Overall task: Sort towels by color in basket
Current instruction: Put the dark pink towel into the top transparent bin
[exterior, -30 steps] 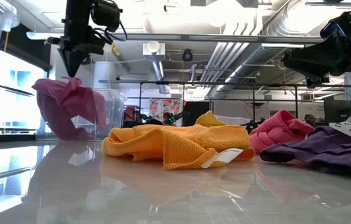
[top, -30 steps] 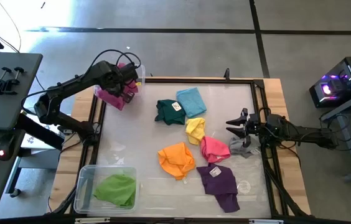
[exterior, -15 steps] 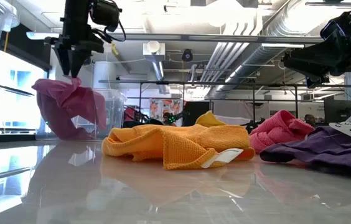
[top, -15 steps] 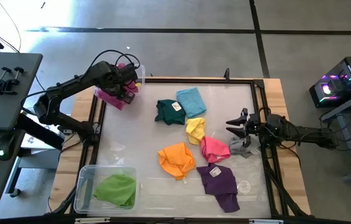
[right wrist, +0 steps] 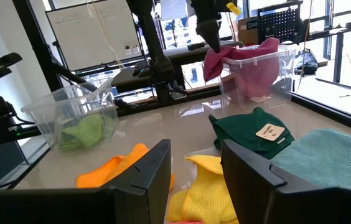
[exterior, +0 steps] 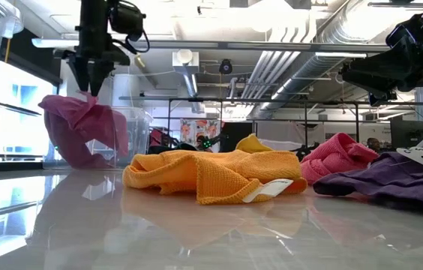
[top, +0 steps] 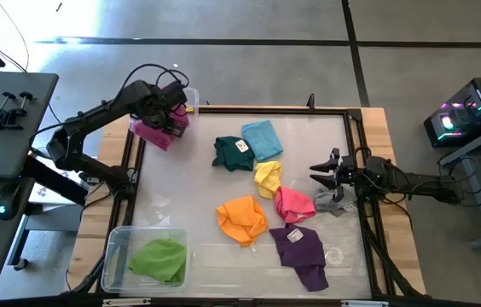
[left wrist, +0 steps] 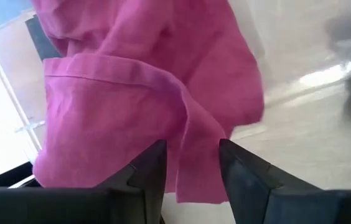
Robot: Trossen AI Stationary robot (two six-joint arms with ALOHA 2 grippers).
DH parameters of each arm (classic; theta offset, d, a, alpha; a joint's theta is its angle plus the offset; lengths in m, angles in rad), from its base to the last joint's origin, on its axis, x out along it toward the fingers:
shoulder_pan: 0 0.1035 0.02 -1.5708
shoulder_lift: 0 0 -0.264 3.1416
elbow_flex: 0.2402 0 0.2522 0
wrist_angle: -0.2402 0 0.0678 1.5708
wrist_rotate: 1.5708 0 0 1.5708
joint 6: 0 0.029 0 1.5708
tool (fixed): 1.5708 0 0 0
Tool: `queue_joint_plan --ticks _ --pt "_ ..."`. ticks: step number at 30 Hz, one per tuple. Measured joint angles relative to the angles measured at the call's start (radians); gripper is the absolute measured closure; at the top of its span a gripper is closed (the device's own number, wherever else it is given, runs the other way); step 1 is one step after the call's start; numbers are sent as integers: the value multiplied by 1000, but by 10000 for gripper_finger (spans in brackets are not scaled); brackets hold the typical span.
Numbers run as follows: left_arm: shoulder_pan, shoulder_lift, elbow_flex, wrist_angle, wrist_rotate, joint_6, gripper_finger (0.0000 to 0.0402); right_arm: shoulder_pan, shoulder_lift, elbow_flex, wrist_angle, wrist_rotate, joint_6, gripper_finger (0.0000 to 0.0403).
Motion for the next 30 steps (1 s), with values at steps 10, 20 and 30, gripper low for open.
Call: queue_joint_plan --ticks 10,20,30 --pt "0 2 -60 35 121 -8 273 0 0 0 0 0 0 265" --pt "-1 -4 -31 7 44 46 374 0 0 0 0 0 0 265" --pt "-18 -7 183 20 -374 131 399 0 0 0 0 0 0 265"
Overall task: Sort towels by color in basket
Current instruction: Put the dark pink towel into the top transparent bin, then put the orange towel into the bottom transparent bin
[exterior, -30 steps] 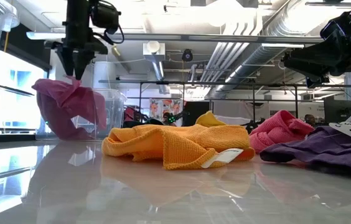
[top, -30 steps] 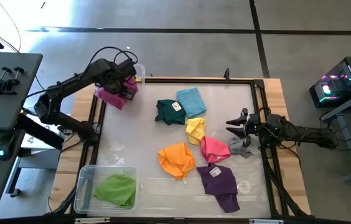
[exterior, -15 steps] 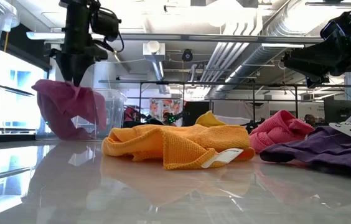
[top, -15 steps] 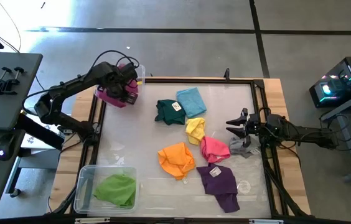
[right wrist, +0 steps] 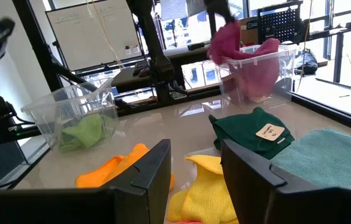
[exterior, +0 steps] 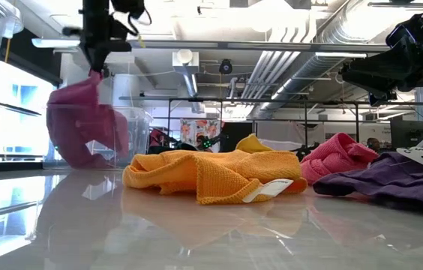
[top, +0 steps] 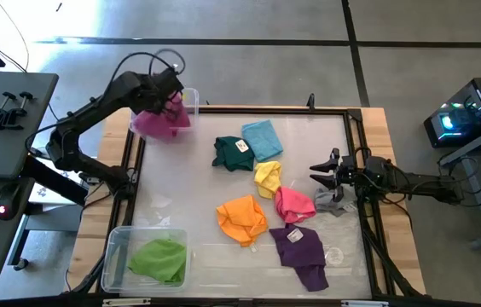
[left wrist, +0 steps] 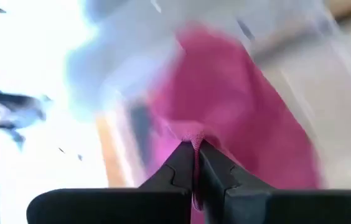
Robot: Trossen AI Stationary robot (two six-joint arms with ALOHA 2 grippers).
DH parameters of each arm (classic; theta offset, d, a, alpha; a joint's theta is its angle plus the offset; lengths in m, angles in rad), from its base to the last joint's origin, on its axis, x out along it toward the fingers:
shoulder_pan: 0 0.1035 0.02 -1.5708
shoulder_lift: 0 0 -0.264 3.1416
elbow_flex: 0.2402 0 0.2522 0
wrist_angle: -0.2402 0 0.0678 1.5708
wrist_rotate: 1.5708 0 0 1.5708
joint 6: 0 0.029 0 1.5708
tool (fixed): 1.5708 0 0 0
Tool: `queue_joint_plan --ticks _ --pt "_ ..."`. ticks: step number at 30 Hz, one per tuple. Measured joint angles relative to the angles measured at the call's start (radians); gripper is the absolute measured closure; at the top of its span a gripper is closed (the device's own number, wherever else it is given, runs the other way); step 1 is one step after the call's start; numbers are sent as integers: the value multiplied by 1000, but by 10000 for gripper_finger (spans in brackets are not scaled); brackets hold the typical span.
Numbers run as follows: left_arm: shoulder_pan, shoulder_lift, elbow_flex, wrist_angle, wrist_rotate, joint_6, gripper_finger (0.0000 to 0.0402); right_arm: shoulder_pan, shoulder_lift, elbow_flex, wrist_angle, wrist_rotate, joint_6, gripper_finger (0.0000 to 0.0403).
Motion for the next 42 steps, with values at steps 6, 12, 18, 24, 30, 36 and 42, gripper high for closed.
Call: queue_joint_plan --ticks 6,12,18,24,30,36,42 --pt "20 2 -40 324 3 188 400 0 0 0 0 0 0 265" --pt "72 2 -166 503 172 188 388 0 0 0 0 0 0 265" --pt "143 3 -258 395 229 108 342 0 0 0 0 0 0 265" --pt "186 3 -299 275 222 68 293 0 0 0 0 0 0 265" --pt "187 -8 -279 251 240 46 247 0 0 0 0 0 0 265" --pt "129 -47 -188 213 280 -8 240 0 0 0 0 0 0 265" --pt "-62 -93 -166 232 291 -55 241 0 0 0 0 0 0 265"
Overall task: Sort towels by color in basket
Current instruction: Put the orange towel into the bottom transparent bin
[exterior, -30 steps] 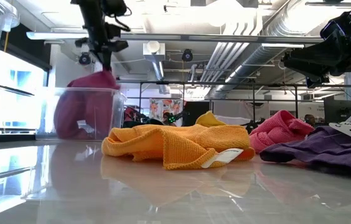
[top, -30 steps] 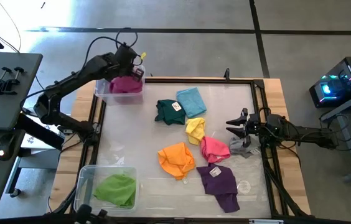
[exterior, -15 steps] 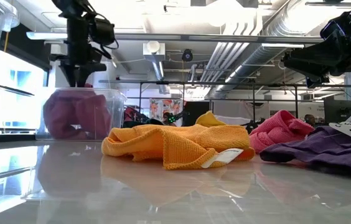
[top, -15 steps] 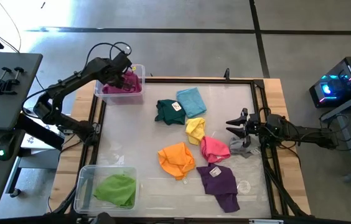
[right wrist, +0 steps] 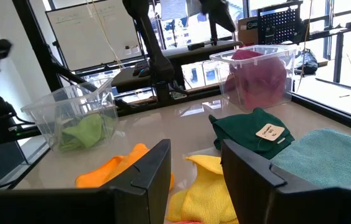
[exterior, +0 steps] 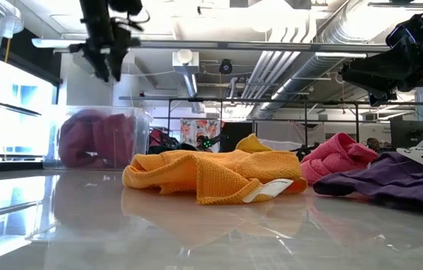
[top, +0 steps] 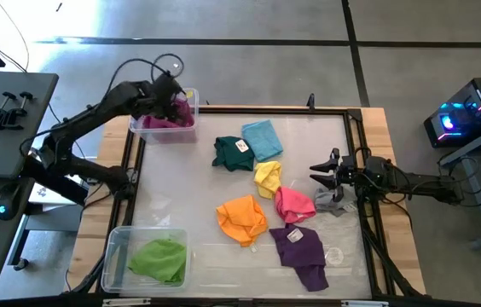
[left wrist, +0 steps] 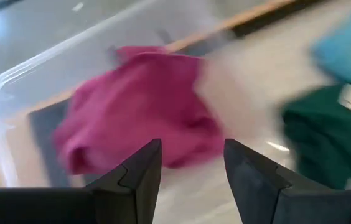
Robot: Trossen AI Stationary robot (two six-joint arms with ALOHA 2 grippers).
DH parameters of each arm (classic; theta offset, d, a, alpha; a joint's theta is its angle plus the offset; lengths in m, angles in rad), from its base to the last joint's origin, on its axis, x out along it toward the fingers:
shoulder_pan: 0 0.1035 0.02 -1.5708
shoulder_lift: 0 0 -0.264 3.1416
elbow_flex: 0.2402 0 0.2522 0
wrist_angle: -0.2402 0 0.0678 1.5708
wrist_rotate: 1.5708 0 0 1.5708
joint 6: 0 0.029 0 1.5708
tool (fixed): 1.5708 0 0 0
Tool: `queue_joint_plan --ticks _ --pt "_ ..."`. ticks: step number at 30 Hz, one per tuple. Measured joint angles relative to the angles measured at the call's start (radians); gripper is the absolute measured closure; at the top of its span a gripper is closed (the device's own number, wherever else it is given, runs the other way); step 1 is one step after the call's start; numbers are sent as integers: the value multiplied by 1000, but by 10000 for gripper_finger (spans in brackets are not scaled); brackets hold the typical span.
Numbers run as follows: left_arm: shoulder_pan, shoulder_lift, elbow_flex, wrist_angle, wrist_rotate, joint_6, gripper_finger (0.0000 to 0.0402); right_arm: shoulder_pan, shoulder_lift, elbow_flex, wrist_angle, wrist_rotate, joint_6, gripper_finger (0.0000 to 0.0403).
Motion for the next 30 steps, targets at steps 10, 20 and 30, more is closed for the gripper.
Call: queue_joint_plan --ticks 10,20,30 --pt "-609 39 -135 424 -233 -56 241 0 0 0 0 0 0 265" --pt "-962 211 -360 1262 -357 190 241 0 0 0 0 0 0 265" --pt "-978 472 -355 1404 -253 129 241 0 1 0 0 0 0 265"
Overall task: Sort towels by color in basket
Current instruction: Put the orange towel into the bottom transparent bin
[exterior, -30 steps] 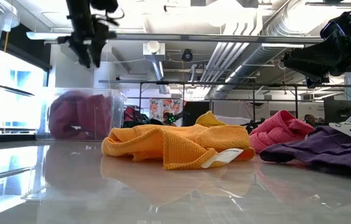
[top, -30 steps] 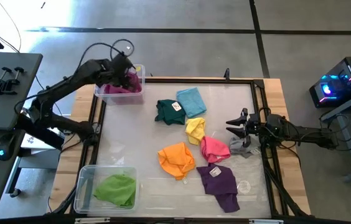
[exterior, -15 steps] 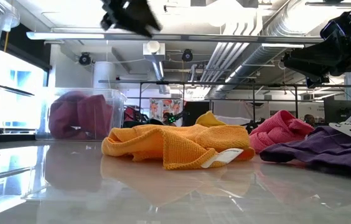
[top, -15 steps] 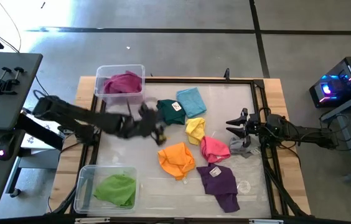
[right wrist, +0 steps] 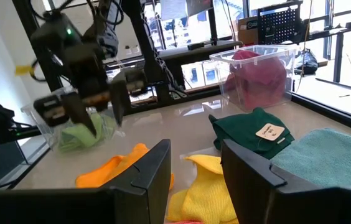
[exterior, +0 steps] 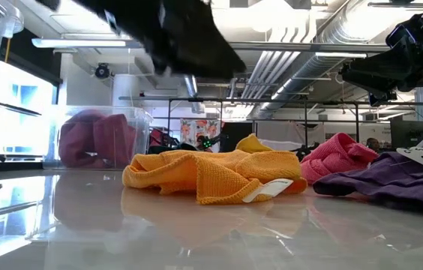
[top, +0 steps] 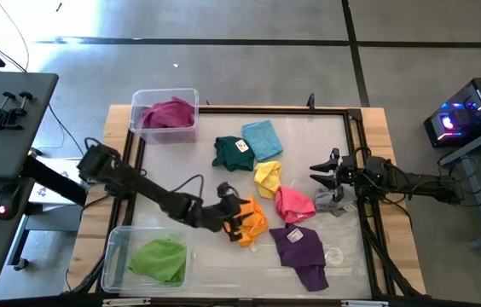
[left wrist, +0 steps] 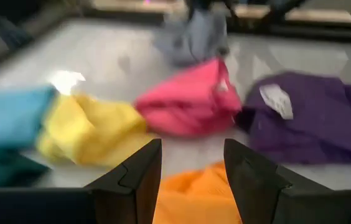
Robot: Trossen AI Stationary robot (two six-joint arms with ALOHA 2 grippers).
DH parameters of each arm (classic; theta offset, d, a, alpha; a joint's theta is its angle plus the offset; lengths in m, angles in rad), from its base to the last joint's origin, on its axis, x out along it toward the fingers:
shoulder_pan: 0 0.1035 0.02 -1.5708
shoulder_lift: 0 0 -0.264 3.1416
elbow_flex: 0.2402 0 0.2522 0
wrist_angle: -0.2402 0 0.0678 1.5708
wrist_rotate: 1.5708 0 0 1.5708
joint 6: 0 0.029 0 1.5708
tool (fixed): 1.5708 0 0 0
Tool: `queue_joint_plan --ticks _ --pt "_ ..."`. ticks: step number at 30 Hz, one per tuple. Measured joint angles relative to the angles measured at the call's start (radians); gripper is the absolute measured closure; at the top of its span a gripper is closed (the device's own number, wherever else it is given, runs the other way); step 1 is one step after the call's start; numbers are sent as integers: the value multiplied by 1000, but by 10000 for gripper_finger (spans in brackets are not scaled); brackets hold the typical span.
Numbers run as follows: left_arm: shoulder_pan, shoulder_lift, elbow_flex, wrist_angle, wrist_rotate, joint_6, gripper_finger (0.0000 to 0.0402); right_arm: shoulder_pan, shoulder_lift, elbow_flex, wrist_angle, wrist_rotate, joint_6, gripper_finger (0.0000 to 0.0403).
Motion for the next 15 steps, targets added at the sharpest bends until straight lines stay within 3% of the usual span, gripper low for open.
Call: queue_joint_plan --ticks 15 --pt "61 201 82 -212 170 -31 241 0 3 0 0 0 0 265"
